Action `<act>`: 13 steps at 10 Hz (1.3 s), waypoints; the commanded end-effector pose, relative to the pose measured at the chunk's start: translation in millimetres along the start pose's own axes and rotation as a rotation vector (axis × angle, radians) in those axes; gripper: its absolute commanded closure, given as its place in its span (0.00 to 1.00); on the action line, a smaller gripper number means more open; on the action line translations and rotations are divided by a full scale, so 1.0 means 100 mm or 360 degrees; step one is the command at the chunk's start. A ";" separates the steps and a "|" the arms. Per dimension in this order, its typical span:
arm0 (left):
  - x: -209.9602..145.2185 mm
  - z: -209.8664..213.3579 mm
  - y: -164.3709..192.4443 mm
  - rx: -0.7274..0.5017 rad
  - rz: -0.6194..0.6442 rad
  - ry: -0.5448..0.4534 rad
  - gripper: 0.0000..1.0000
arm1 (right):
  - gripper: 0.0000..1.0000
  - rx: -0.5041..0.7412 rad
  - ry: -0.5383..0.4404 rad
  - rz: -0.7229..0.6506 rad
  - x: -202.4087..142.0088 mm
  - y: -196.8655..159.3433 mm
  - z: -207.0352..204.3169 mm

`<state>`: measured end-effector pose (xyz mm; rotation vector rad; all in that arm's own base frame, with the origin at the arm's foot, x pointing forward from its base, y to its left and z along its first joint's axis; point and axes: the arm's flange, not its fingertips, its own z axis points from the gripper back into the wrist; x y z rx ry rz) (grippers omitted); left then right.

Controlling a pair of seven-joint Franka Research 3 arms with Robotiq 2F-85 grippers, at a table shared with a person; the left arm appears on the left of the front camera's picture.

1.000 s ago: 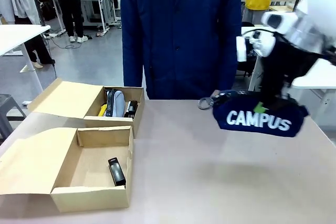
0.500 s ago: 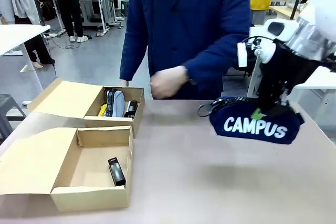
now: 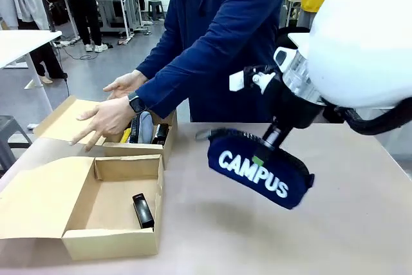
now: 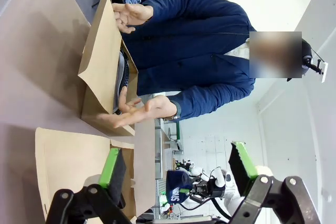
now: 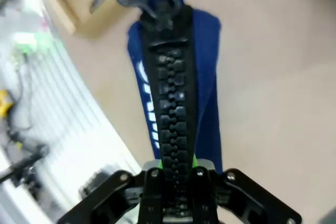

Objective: Place items inside the box.
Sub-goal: Pick up a Pencil pouch or Stapler and place it inside the Mailer Box closest to the robot.

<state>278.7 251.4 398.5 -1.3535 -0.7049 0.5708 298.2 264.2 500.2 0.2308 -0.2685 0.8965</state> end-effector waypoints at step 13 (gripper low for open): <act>-0.04 -0.01 -0.01 -0.0019 -0.0012 -0.0003 0.00 | 0.92 -0.0066 -0.0244 -0.1392 -1.06 -1.12 0.86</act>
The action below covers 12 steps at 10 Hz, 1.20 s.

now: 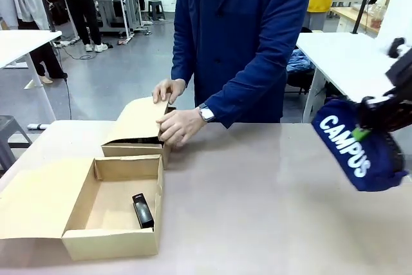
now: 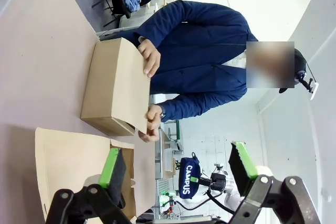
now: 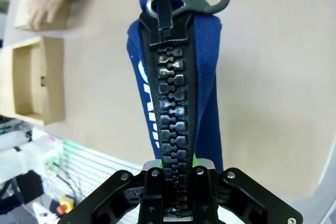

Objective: Place items inside the box.
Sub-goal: Pick up a Pencil pouch or Stapler and place it inside the Mailer Box closest to the robot.

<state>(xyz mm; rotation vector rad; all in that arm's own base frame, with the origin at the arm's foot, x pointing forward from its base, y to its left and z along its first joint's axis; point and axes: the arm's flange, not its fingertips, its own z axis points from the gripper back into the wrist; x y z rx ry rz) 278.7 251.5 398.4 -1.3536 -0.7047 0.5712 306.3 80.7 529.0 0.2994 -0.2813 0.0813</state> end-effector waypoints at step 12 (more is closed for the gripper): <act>-0.04 -0.01 -0.01 -0.0019 -0.0013 -0.0003 0.00 | 0.92 -0.0080 0.0217 0.0019 0.04 1.32 -0.58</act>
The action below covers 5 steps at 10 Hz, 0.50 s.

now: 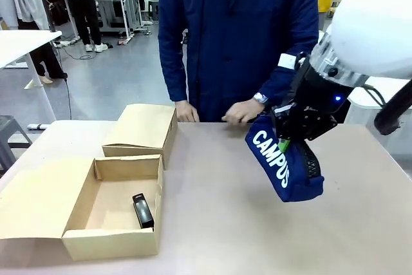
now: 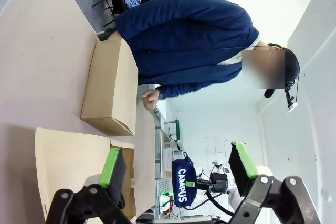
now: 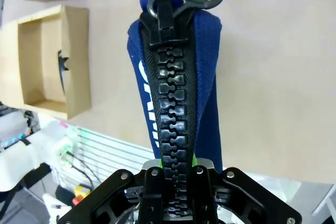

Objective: Place items inside the box.
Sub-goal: Pick up a Pencil pouch or Stapler and place it inside the Mailer Box closest to the robot.

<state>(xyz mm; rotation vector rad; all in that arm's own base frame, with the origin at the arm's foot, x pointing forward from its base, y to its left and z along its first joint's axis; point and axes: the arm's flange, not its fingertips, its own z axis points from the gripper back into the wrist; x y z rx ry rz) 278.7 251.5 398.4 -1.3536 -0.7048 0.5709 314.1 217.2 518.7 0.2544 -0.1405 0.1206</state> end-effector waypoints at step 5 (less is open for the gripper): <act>-0.04 -0.01 -0.01 -0.0019 -0.0013 -0.0003 0.00 | 0.92 0.0358 -0.0185 0.0038 0.13 1.46 -0.64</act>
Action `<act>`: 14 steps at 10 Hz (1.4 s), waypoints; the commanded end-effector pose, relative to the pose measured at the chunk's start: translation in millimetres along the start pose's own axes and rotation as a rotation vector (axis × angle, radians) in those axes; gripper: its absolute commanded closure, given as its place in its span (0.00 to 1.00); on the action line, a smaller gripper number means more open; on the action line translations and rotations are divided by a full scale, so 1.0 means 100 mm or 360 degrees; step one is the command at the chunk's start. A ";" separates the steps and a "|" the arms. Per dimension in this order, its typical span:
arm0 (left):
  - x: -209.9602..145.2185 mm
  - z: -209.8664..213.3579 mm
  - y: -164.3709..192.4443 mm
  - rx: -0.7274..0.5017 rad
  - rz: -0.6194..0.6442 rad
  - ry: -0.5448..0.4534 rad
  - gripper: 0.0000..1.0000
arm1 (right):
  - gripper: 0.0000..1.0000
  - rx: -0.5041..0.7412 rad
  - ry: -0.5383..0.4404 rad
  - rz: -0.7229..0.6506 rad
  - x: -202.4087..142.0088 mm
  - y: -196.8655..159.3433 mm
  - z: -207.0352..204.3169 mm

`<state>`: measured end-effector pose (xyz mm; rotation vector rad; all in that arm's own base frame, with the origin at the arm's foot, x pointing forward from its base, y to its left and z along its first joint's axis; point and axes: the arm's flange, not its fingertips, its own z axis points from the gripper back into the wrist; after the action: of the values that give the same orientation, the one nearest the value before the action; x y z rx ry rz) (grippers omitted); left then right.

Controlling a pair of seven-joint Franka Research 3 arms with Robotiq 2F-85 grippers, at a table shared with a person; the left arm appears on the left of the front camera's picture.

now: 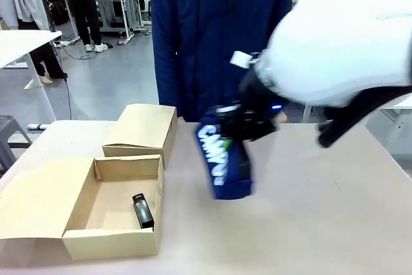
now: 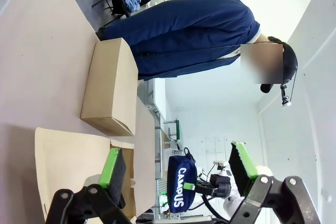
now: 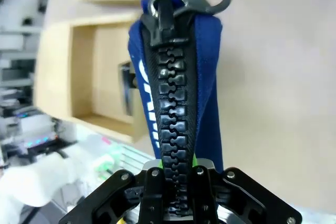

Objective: Place items inside the box.
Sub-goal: Pick up a Pencil pouch or Stapler and place it inside the Mailer Box closest to the robot.

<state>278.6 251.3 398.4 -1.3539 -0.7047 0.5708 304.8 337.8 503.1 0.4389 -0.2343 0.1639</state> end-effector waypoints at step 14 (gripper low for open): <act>-0.03 -0.01 -0.01 -0.0019 -0.0013 -0.0003 0.00 | 0.92 -0.0049 0.0113 0.0194 -0.26 1.77 -0.95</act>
<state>278.6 251.4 398.3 -1.3538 -0.7046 0.5711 248.0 498.1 496.1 0.4251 -0.1893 0.3201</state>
